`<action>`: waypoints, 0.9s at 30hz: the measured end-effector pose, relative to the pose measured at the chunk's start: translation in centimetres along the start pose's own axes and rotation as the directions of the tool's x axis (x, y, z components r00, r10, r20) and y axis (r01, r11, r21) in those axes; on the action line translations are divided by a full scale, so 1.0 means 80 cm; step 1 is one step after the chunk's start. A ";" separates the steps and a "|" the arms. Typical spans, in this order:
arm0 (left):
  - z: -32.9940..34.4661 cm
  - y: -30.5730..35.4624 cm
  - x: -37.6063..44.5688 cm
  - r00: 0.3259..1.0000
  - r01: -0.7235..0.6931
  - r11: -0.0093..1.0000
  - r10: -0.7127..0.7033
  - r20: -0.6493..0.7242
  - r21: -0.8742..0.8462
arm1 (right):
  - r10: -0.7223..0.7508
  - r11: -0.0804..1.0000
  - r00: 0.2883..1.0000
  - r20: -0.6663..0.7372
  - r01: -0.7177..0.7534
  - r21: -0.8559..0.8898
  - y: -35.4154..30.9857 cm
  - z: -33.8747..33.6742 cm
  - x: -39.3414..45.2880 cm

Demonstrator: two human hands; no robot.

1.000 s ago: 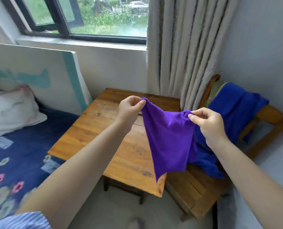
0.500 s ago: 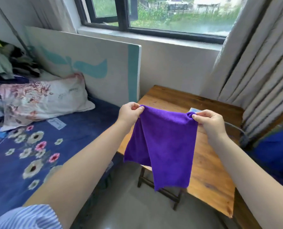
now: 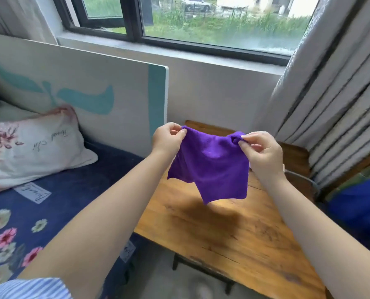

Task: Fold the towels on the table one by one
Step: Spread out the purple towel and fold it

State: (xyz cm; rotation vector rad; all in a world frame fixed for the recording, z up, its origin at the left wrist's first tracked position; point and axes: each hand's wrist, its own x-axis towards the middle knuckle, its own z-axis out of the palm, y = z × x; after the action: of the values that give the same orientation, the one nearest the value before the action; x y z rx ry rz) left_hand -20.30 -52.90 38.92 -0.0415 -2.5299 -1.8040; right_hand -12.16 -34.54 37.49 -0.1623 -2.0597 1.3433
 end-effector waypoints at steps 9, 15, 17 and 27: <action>0.071 -0.164 0.044 0.913 0.073 0.757 -0.312 0.261 0.650 | 0.225 0.914 0.809 0.543 0.018 -0.405 0.190 0.061 -0.120; 0.092 -0.235 0.044 0.764 0.032 0.587 -0.536 0.359 0.809 | 0.555 0.809 0.404 0.727 -0.057 -0.585 0.241 0.072 -0.155; 0.094 -0.256 0.040 0.724 0.042 0.554 -0.590 0.356 0.832 | 0.626 0.749 0.498 0.600 -0.171 -0.640 0.248 0.073 -0.150; 0.116 -0.312 0.060 0.667 0.105 0.558 -0.653 0.358 0.823 | 0.912 0.371 0.389 0.130 -0.647 -0.666 0.276 0.132 -0.142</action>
State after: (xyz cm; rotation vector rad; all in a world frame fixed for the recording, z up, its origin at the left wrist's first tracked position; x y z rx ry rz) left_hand -26.28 -52.25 12.49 -0.0419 -3.8932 -0.6008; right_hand -15.03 -37.42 10.79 -1.4465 -2.9450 1.3625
